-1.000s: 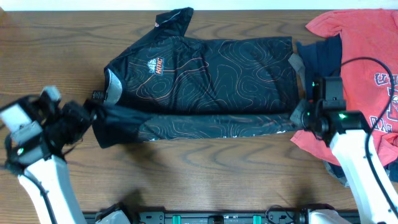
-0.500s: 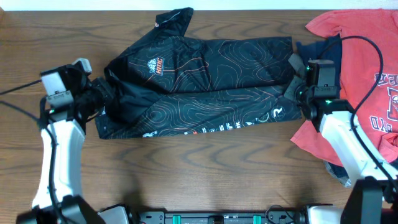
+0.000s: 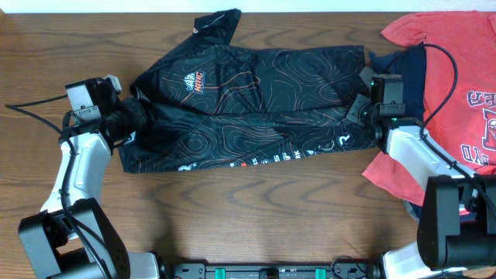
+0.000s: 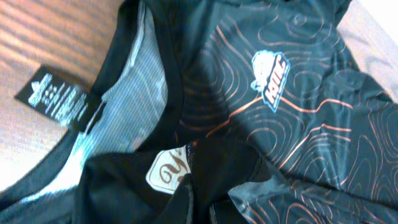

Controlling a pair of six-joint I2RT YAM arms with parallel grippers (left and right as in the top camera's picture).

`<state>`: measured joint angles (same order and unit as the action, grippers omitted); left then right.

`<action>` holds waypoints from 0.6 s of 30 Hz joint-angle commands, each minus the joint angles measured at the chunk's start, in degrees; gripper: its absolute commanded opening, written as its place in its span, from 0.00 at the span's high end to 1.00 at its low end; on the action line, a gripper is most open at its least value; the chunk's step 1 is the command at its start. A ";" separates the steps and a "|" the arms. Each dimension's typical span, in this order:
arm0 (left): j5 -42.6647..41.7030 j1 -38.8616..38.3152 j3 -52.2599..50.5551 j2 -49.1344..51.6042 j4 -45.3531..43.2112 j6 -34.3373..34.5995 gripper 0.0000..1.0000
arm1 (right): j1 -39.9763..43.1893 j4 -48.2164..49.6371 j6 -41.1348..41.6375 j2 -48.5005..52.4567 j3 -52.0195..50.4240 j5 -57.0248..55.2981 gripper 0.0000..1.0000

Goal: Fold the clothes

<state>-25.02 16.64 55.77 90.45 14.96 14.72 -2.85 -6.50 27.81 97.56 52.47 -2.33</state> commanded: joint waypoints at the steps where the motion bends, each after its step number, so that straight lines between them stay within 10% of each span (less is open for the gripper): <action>1: 0.70 -0.13 0.87 0.11 -1.18 -0.98 0.94 | -0.22 1.22 -0.70 0.92 0.76 -0.13 0.87; 9: 0.70 -0.13 0.83 0.11 -0.94 -0.96 0.83 | -0.20 7.08 -0.68 1.03 0.76 1.09 0.55; 13: 0.70 -0.11 0.83 0.11 0.92 -0.98 0.43 | -0.11 3.87 -0.68 1.01 0.76 1.11 0.56; 18: 0.68 0.04 0.83 0.07 7.87 -0.96 0.32 | -0.09 -8.33 -0.92 1.03 0.72 0.79 0.69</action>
<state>-24.84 16.64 55.79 90.45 20.34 14.35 -2.85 -11.99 27.35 98.08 52.80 -1.13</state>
